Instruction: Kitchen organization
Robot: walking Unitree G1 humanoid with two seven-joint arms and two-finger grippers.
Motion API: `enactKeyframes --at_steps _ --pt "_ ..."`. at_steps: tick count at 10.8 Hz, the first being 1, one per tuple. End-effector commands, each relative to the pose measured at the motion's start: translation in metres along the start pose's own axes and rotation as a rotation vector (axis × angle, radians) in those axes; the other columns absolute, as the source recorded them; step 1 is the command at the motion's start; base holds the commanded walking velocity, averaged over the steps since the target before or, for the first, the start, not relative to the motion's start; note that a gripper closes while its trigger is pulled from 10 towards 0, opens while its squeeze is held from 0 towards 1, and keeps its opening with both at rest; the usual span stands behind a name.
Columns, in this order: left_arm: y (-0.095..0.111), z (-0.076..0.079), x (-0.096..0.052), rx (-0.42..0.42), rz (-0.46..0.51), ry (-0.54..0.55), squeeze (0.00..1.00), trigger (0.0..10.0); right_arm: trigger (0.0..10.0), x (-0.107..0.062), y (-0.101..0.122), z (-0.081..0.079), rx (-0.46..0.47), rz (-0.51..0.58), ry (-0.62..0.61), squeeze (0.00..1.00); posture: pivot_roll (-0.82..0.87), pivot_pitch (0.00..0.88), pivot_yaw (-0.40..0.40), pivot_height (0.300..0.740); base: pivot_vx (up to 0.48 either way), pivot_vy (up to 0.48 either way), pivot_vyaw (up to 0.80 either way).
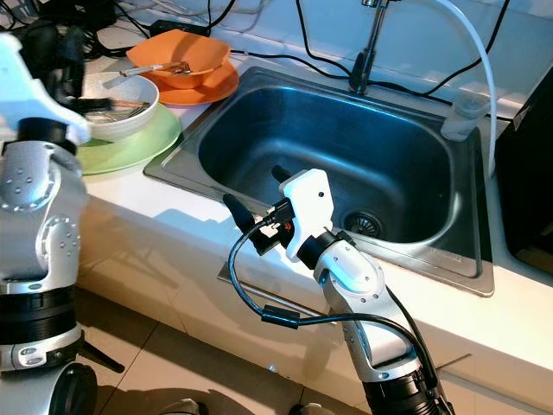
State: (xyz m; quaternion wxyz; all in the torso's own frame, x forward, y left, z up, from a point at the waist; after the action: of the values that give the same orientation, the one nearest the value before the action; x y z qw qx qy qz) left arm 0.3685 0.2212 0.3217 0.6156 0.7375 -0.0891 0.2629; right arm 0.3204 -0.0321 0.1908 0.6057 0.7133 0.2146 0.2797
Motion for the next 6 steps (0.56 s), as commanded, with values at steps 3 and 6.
enactKeyframes --at_steps 3,6 --pt "-0.021 -0.033 -0.001 0.031 -0.083 0.133 1.0 10.0 10.0 0.0 0.0 0.0 -0.014 0.003 -0.005 0.0 0.02 0.088 -0.053 0.74 0.0 0.0 0.0" --pt "-0.036 -0.062 -0.001 0.029 -0.134 0.235 1.0 10.0 10.0 -0.002 -0.001 -0.001 -0.009 0.0 -0.003 0.0 0.02 0.096 -0.054 0.74 0.0 0.0 0.0"
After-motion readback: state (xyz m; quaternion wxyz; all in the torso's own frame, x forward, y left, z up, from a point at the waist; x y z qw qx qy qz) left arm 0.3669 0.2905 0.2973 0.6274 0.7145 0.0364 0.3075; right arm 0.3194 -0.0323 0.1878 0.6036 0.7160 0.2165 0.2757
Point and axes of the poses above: a point about 5 cm out from each wrist's last joint towards the gripper, its own x axis pointing out of the wrist towards the gripper, its own y axis along the axis of the wrist's last joint, z = x × y, the point moved 6 cm from there along x, pointing out of the wrist towards the gripper, and after that the axes turned 9 degrees about x, right-handed, at the moved point
